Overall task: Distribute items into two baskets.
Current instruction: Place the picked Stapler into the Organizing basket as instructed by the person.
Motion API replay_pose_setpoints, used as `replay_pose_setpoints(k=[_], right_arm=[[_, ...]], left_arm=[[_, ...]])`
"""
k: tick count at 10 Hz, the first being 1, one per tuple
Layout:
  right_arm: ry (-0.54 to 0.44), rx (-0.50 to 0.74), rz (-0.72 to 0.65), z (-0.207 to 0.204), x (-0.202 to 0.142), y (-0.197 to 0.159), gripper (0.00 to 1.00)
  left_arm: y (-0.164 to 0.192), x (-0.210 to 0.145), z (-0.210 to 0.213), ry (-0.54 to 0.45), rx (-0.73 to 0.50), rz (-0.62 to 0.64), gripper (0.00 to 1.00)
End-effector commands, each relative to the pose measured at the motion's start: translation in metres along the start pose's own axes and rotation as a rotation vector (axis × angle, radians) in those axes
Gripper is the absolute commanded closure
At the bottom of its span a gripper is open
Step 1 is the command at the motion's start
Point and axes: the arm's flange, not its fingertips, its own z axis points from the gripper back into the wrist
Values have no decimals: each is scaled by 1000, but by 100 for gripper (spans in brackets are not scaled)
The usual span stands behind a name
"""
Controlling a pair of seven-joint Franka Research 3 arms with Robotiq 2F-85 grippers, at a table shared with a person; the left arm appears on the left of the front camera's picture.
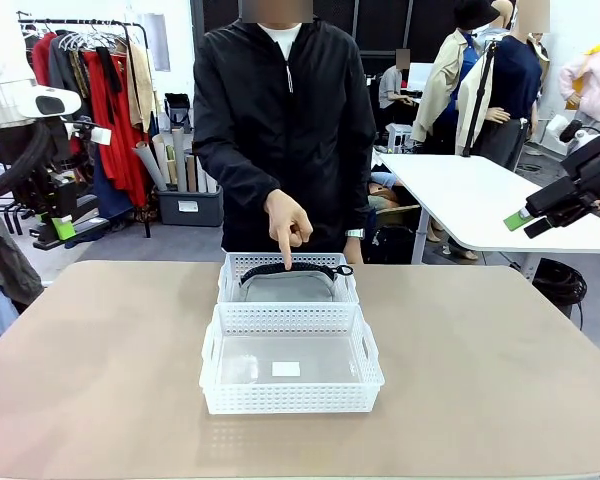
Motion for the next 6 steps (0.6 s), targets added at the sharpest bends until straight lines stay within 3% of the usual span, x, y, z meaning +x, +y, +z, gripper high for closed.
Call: replay_pose_setpoints(k=[1, 6], right_arm=[[-4, 2, 1, 1, 0, 1, 0], [-4, 2, 1, 1, 0, 1, 0]], left_arm=[[0, 0, 3, -5, 11, 13, 100], [-25, -7, -6, -10, -10, -39, 100]])
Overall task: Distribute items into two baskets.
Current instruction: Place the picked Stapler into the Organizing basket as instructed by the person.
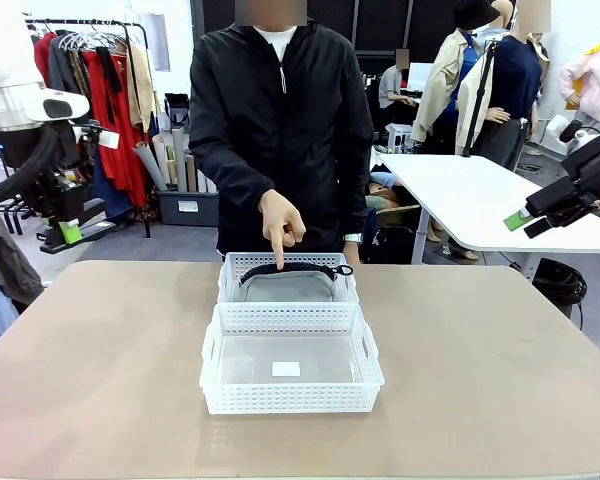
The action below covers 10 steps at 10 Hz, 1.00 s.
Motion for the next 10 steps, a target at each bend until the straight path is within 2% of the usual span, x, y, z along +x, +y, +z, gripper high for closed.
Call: replay_pose_setpoints(k=[1, 6, 10], right_arm=[[-4, 2, 1, 1, 0, 1, 0], [-4, 2, 1, 1, 0, 1, 0], [-4, 2, 1, 1, 0, 1, 0]], left_arm=[[-21, -14, -1, -27, -1, -21, 100], [-85, -17, -23, -58, -54, -180, 100], [-129, 20, -48, -74, -91, -356, 100]])
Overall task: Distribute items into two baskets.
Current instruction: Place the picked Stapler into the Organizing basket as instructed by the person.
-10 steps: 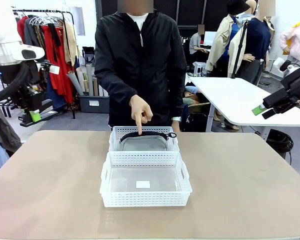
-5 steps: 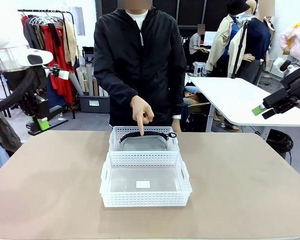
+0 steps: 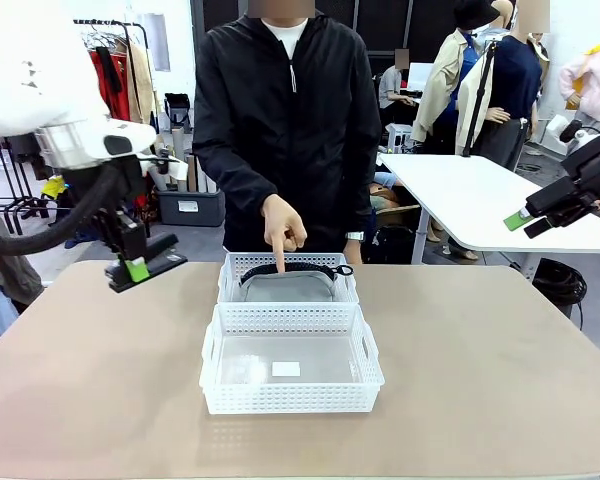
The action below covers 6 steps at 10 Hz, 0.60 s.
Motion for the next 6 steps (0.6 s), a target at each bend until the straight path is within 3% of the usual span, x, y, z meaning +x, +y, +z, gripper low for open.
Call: replay_pose_setpoints(k=[1, 6], right_arm=[[-4, 2, 1, 1, 0, 1, 0], [-4, 2, 1, 1, 0, 1, 0]], left_arm=[[-5, 16, -9, -25, -29, -104, 100], [-48, 71, -42, 13, -44, -293, 100]])
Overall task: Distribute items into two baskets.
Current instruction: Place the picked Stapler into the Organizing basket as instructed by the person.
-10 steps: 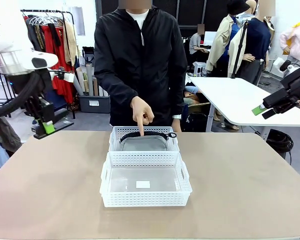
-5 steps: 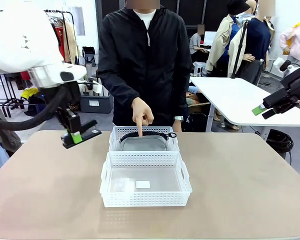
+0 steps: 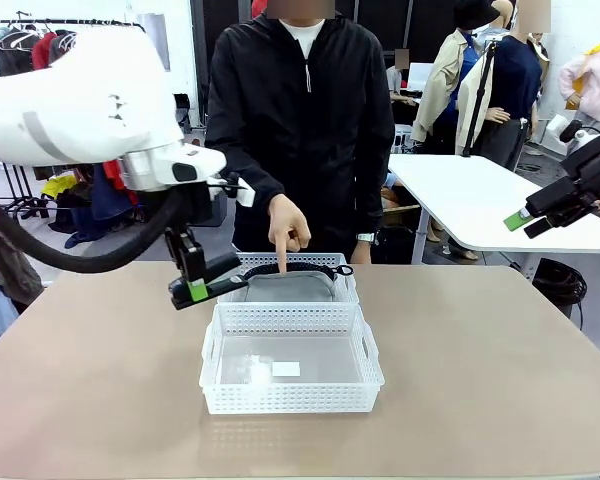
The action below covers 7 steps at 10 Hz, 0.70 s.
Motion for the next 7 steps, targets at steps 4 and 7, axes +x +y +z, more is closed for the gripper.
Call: replay_pose_setpoints(k=[4, 7], right_arm=[[-4, 2, 1, 1, 0, 1, 0], [-4, 2, 1, 1, 0, 1, 0]], left_arm=[[-14, 47, -28, 2, -2, -143, 100], [-27, 67, -51, -17, 15, -176, 100]])
